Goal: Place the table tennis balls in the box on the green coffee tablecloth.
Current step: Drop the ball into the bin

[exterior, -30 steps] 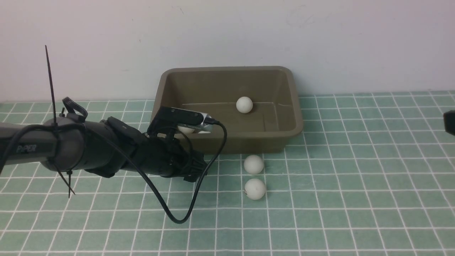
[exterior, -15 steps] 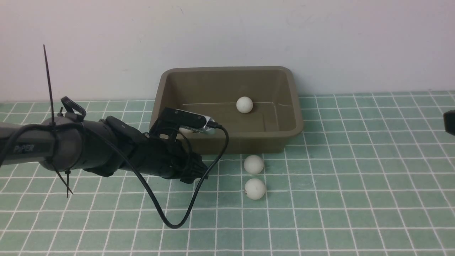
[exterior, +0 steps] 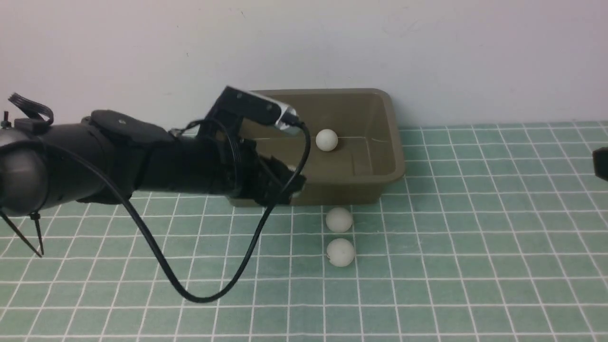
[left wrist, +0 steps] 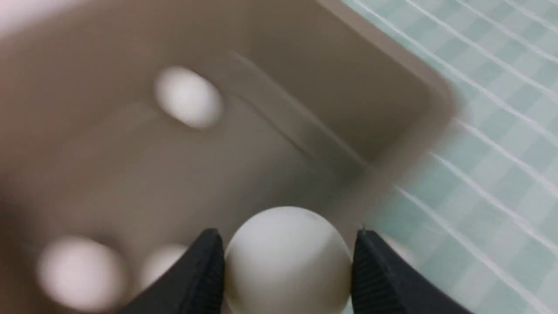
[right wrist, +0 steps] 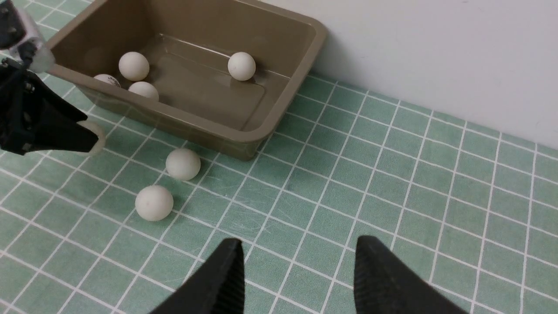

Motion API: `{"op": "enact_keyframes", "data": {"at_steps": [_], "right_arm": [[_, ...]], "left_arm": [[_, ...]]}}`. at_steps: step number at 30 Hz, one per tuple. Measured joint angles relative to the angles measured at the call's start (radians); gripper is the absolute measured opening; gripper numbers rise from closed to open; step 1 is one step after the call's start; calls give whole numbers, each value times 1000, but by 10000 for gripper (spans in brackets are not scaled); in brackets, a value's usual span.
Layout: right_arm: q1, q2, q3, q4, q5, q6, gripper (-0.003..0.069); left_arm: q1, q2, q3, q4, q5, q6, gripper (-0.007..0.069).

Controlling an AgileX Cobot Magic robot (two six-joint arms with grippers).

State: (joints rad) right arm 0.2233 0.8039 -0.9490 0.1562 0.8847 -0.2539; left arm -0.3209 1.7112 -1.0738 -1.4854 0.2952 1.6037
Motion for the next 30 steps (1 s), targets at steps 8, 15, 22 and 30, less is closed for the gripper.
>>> {"op": "enact_keyframes", "data": {"at_steps": [8, 15, 22, 30], "right_arm": [[0, 0, 0, 0, 0, 0, 325], [0, 0, 0, 0, 0, 0, 325], [0, 0, 0, 0, 0, 0, 325], [0, 0, 0, 0, -8, 0, 325]], "left_arm": [[0, 150, -112, -220, -87, 446, 334], [0, 150, -153, -228, -95, 397, 427], [0, -44, -99, -231, -167, 328, 444], [0, -238, -5, -232, -89, 201, 398]]}}
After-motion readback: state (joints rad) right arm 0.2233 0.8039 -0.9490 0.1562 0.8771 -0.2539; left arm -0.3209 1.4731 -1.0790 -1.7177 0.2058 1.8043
